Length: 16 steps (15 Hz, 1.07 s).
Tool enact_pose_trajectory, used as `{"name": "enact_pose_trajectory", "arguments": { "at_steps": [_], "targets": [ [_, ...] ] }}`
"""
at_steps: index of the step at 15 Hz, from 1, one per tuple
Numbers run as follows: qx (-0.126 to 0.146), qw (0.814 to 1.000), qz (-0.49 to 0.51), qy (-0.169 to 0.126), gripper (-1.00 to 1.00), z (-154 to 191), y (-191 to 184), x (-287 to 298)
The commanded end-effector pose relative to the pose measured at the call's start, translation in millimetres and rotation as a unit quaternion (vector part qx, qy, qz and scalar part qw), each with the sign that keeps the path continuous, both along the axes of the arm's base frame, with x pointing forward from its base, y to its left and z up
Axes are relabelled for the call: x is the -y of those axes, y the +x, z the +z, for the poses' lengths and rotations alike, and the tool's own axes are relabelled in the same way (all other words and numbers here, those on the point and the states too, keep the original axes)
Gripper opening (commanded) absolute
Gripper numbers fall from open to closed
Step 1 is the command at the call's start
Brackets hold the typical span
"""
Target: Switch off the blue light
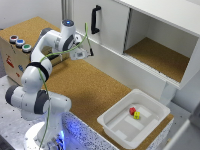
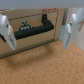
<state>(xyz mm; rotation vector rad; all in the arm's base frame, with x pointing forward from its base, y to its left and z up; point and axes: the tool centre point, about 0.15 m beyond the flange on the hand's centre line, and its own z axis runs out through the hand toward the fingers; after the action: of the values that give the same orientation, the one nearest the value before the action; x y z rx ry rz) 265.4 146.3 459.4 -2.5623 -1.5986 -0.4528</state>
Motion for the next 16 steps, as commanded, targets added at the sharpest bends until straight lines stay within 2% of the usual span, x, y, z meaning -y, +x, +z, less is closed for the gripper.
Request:
{"name": "enact_pose_trajectory", "arguments": {
  "at_steps": [1,4,5,7,8,11,13,15,16],
  "targets": [
    [-0.008,1.0,0.003,-0.007,1.0,7.2,-5.3,-9.2],
    [0.0,1.0,0.004,0.0,1.0,0.3,-1.0,-1.9],
    [0.01,1.0,-0.005,0.001,1.0,5.5,3.0,-0.8],
    [0.006,0.999,-0.013,0.031,1.0,24.3,25.1,-2.0],
    [0.014,0.999,0.002,0.029,1.0,31.9,29.8,-6.5],
    [0.008,0.997,0.077,0.003,1.0,55.2,33.7,-40.5],
    [-0.009,0.991,0.133,-0.008,1.0,71.3,25.1,-72.2],
    [-0.05,0.981,0.181,-0.037,1.0,78.6,13.4,-107.9],
    [-0.057,0.973,0.217,-0.062,1.0,81.3,1.2,-129.2]
  ]
}}
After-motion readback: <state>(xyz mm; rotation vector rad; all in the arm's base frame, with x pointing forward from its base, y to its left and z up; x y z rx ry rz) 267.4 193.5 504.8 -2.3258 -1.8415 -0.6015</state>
